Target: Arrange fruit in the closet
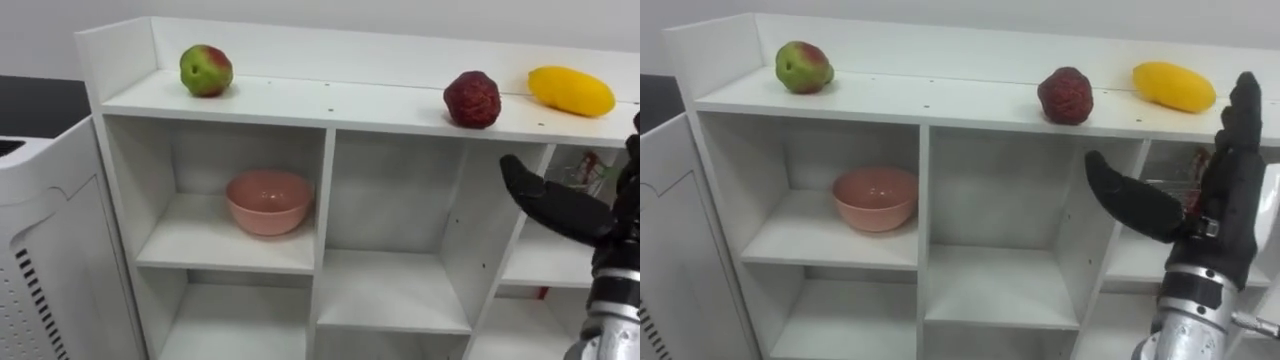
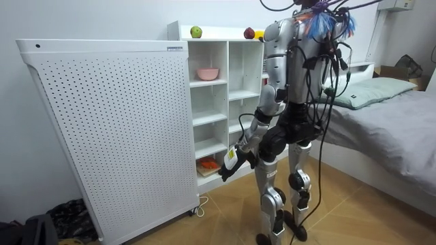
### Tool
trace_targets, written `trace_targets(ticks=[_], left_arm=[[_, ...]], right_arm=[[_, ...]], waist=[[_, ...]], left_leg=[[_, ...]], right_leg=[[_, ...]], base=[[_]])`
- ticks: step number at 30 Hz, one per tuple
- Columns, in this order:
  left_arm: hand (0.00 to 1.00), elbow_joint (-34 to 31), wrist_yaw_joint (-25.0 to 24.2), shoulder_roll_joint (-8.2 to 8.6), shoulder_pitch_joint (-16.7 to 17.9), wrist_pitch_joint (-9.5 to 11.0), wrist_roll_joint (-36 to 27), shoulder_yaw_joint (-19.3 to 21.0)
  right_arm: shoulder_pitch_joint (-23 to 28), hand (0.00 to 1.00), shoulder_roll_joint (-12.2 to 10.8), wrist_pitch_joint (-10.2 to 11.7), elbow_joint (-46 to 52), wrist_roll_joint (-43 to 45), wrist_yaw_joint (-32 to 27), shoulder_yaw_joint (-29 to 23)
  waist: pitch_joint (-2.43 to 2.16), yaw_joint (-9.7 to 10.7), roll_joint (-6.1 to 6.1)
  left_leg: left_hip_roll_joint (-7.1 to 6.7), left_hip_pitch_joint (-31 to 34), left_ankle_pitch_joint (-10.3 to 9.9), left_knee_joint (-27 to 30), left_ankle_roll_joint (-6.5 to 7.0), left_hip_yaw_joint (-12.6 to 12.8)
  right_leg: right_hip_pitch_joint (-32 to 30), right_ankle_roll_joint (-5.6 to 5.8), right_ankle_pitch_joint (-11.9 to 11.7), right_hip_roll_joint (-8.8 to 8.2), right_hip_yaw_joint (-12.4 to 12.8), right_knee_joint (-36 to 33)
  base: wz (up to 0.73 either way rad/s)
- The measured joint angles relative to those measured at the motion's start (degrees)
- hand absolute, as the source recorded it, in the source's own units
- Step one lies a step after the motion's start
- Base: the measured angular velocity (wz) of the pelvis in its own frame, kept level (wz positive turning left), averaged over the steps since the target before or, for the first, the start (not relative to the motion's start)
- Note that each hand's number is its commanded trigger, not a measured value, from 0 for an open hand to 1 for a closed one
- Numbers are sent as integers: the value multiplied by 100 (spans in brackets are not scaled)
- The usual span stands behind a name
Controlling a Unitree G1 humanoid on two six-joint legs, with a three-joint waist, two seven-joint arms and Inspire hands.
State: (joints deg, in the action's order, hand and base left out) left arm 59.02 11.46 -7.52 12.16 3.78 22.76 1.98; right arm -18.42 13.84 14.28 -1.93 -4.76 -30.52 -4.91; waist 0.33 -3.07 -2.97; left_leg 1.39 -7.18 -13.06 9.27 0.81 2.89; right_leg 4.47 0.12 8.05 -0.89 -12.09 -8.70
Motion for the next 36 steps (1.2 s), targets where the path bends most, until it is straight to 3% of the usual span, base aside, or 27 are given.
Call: trace_targets(ticks=[8, 15, 23, 29, 33, 36], left_arm=[[0, -94, -100, -18, -12, -192, 57, 4], [0, -123, -205, -29, -32, -321, 329, 9], [0, -186, -354, -55, -65, -510, 434, 5], [0, -186, -467, -74, -43, -522, 433, 17], [0, -167, -490, -129, -40, -535, 431, 11], [0, -166, -491, -137, -40, -608, 430, 1]], right_arm=[[-395, 0, 37, -218, -324, -832, 309, -84], [-901, 0, 220, -314, -816, -897, 338, -84], [-922, 0, 229, -439, -873, -893, 454, -85], [-941, 0, 253, -448, -873, -896, 708, -84], [-1087, 0, 443, -559, -1029, -935, 844, -69], [-1431, 0, 571, -625, -1403, -1129, 845, -67]], waist=[[-2, -54, -35], [-5, -87, -68], [-1, -187, -93], [7, -197, -109], [48, -210, -187], [41, -198, -219]], left_leg=[[-5, 45, 0, 25, -1, -94], [-5, 70, 1, 30, -2, -129], [-6, 73, 2, 32, -2, -159], [-6, 73, 3, 42, -4, -169], [-6, 68, 3, 54, -4, -177], [-13, 71, 3, 63, -4, -184]], right_leg=[[3, 0, 0, -6, -67, 6], [-15, 0, 0, -5, -82, 3], [-3, 0, 0, -12, -118, 5], [10, 0, 0, -16, -152, 6], [28, 0, 0, -25, -220, 6], [27, 0, 0, -36, -224, 1]], base=[[4], [1], [1], [0], [0], [0]])
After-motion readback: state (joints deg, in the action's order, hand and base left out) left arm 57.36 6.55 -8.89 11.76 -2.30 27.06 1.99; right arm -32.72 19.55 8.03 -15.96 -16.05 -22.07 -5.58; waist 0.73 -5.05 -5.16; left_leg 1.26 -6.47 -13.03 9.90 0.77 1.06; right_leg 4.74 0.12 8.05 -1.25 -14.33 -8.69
